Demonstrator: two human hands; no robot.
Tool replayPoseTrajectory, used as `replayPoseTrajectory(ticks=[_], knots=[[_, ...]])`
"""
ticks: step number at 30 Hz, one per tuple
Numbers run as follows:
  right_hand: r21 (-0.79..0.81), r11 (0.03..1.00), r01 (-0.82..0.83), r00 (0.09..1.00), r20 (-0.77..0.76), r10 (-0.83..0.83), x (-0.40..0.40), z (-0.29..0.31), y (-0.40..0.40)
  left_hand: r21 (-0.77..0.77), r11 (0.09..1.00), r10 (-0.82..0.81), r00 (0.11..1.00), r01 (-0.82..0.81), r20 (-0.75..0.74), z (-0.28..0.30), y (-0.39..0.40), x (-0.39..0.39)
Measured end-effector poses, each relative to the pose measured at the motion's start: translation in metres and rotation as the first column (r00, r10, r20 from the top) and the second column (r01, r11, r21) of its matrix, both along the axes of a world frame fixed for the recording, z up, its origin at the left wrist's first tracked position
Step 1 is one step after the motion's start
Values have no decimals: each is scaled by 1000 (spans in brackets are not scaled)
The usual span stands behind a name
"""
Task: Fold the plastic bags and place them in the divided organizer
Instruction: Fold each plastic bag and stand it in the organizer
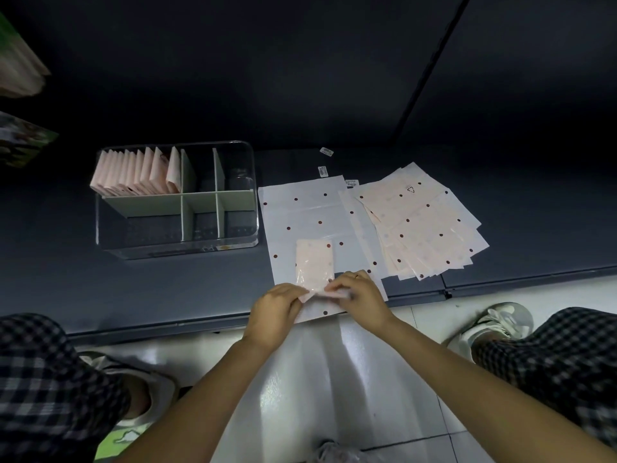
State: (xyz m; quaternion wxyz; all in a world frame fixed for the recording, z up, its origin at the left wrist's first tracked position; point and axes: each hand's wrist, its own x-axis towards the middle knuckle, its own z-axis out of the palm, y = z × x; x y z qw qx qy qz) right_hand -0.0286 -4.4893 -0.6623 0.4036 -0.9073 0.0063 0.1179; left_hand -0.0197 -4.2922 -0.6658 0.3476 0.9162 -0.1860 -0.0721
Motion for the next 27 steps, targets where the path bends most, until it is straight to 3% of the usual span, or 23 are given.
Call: replayPoseTrajectory(ticks=[3,5,11,18,20,22,23,25,27], knots=[[59,984,171,979,-120,-163,8,0,6,-52,991,118,988,-124,-101,-3,-3,9],[11,968,252,959,-139,-248,12,0,8,-53,967,239,956,-251,-169,-7,-2,15],[-112,956,273,941,-176,-289,25,-1,12,109,935,352,915,-337,-198,-13,-9,22],[-207,952,224,910,-306,-280,41,3,13,267,890,405,910,-370,-89,-10,-21,19],[-215,953,213,902,-331,-276,44,5,13,229,921,312,949,-315,50,-6,-20,15],[-223,951,214,894,-348,-282,46,6,13,217,972,35,970,-89,241,-7,-20,12],[-226,950,216,889,-358,-287,47,7,13,290,955,-137,956,58,261,-9,-20,12],[-226,950,216,882,-371,-289,47,8,14,486,842,-345,926,233,155,-13,-20,13],[-218,950,225,880,-373,-294,48,8,14,591,762,-378,923,264,76,-21,-14,15]])
